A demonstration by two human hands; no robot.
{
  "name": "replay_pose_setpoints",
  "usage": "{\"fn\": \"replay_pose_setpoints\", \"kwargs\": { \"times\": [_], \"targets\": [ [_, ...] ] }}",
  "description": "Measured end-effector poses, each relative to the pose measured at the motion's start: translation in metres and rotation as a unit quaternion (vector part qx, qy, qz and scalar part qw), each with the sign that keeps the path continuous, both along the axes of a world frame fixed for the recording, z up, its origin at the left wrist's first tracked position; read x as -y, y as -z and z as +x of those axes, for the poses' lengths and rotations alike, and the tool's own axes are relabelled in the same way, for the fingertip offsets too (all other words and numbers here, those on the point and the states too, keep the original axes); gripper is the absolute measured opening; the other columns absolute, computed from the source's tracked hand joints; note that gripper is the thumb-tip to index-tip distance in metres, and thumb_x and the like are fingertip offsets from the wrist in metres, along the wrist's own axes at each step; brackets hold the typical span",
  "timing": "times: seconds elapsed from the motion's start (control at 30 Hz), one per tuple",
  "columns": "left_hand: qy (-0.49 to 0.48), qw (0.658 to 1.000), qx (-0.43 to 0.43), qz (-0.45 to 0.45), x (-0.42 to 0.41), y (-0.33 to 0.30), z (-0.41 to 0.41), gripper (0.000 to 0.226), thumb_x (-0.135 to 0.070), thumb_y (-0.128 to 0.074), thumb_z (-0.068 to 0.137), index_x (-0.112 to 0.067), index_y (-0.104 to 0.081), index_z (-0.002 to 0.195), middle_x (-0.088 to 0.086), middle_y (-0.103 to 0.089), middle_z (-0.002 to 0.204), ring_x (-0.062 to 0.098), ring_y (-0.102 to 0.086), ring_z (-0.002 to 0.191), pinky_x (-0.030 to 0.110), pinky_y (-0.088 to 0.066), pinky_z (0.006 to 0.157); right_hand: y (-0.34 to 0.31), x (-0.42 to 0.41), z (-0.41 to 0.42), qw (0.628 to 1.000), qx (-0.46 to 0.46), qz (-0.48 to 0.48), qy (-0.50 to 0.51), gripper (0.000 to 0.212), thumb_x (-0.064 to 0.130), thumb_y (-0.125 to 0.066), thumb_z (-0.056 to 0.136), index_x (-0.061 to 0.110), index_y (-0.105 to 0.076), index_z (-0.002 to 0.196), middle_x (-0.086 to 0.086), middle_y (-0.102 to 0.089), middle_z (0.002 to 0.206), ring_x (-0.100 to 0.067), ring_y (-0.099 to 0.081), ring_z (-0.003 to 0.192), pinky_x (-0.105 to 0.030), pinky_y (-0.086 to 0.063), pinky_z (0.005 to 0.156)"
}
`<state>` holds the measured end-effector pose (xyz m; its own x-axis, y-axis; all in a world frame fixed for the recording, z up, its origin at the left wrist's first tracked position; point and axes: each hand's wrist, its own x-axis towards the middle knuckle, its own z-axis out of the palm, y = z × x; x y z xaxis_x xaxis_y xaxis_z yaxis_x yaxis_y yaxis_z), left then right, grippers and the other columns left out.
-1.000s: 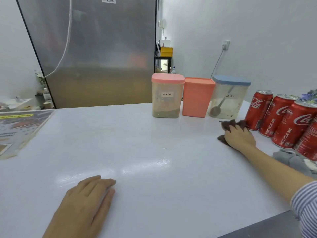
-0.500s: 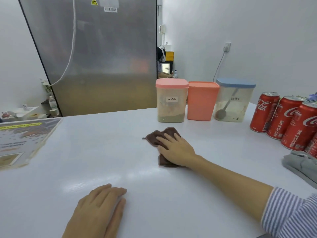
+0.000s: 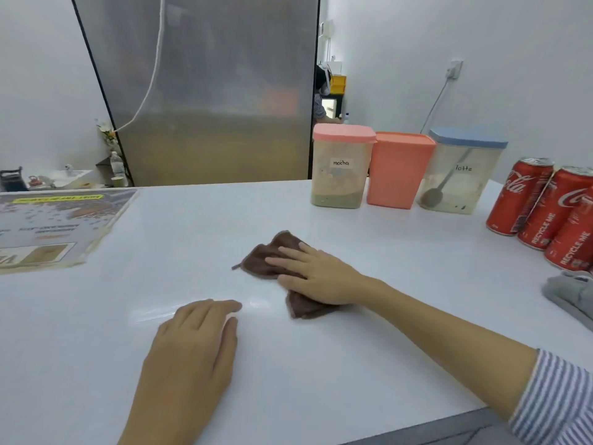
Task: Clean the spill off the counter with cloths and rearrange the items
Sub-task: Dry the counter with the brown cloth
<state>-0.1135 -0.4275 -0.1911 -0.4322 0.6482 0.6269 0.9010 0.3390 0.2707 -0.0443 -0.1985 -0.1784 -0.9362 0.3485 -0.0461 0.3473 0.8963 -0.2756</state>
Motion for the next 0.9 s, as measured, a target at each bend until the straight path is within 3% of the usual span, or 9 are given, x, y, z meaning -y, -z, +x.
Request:
{"fn": "replay_pose_setpoints", "kwargs": {
  "times": [0.1,0.17,0.27,0.33,0.43,0.5,0.6,0.73,0.9],
  "targets": [
    [-0.001,1.0,0.019,-0.013,0.0,-0.002,0.004,0.035,-0.031,-0.034,0.086,-0.023,-0.067,0.094,-0.011,-0.067,0.091,0.005,-0.047,0.094,0.032,-0.049,0.071,0.001,-0.015,-0.021,0.991,-0.005,0.022,0.132,0.048,0.046,-0.024,0.098,0.041,-0.02,0.146,0.012,-0.01,0.158,-0.025,-0.003,0.147,-0.042,-0.007,0.118],
    [0.0,1.0,0.022,-0.021,0.001,-0.004,0.007,0.034,-0.03,-0.034,0.086,-0.023,-0.067,0.094,-0.01,-0.068,0.09,0.006,-0.051,0.093,0.031,-0.048,0.071,0.003,-0.002,-0.037,0.985,-0.003,0.044,0.166,0.049,0.046,-0.022,0.098,0.041,-0.019,0.146,0.008,-0.009,0.159,-0.032,-0.002,0.146,-0.045,-0.002,0.117],
    [-0.019,0.998,0.053,-0.002,0.002,-0.009,0.011,0.03,-0.025,-0.038,0.088,-0.021,-0.065,0.103,-0.006,-0.069,0.091,0.019,-0.062,0.087,0.033,-0.048,0.071,0.002,0.034,-0.03,0.993,0.014,0.045,0.109,0.05,0.049,-0.022,0.098,0.044,-0.014,0.147,0.009,-0.004,0.16,-0.031,0.0,0.147,-0.046,0.002,0.118],
    [-0.057,0.989,0.124,0.05,0.003,-0.013,0.013,0.024,-0.018,-0.043,0.094,-0.022,-0.059,0.111,-0.005,-0.068,0.092,0.025,-0.06,0.083,0.032,-0.044,0.069,0.0,0.064,-0.002,0.997,0.021,0.048,0.052,0.052,0.055,-0.018,0.095,0.047,-0.011,0.146,0.012,-0.002,0.159,-0.027,0.003,0.147,-0.044,0.003,0.119],
    [-0.07,0.975,0.186,0.095,0.011,-0.016,0.012,0.023,-0.016,-0.045,0.093,-0.026,-0.056,0.111,-0.013,-0.063,0.094,0.021,-0.054,0.083,0.027,-0.032,0.071,-0.001,0.114,0.053,0.998,0.012,0.062,-0.015,0.064,0.069,-0.003,0.081,0.053,-0.007,0.143,0.017,0.001,0.158,-0.021,0.008,0.147,-0.039,0.007,0.118],
    [-0.063,0.975,0.195,0.087,0.021,-0.019,0.009,0.023,-0.017,-0.045,0.093,-0.028,-0.057,0.109,-0.016,-0.062,0.095,0.018,-0.053,0.088,0.026,-0.031,0.073,-0.004,0.128,0.074,0.999,0.016,0.035,0.001,0.056,0.069,-0.011,0.088,0.055,-0.007,0.142,0.021,0.005,0.157,-0.016,0.015,0.146,-0.035,0.011,0.117],
    [-0.052,0.979,0.192,0.033,0.037,-0.031,-0.003,0.024,-0.022,-0.043,0.094,-0.028,-0.058,0.112,-0.015,-0.061,0.102,0.017,-0.049,0.092,0.028,-0.034,0.078,-0.008,0.126,0.06,0.999,0.031,0.02,0.035,0.05,0.058,-0.021,0.095,0.055,-0.005,0.143,0.022,0.007,0.156,-0.017,0.018,0.145,-0.036,0.009,0.118],
    [-0.059,0.981,0.177,-0.05,0.05,-0.047,-0.032,0.028,-0.029,-0.038,0.096,-0.028,-0.052,0.121,-0.013,-0.058,0.118,0.018,-0.05,0.102,0.033,-0.038,0.092,-0.004,0.11,0.002,0.996,0.045,0.007,0.076,0.053,0.059,-0.021,0.095,0.051,-0.005,0.144,0.015,0.006,0.158,-0.026,0.014,0.146,-0.045,0.006,0.118],
    [-0.056,0.964,0.157,-0.206,0.045,-0.059,-0.102,0.033,-0.032,-0.035,0.098,-0.025,-0.045,0.128,-0.005,-0.052,0.131,0.02,-0.05,0.114,0.037,-0.038,0.099,-0.003,0.092,-0.077,0.993,0.019,0.022,0.116,0.054,0.061,-0.019,0.093,0.047,-0.014,0.146,0.009,-0.003,0.16,-0.033,0.006,0.146,-0.051,0.002,0.117]
  ]
}}
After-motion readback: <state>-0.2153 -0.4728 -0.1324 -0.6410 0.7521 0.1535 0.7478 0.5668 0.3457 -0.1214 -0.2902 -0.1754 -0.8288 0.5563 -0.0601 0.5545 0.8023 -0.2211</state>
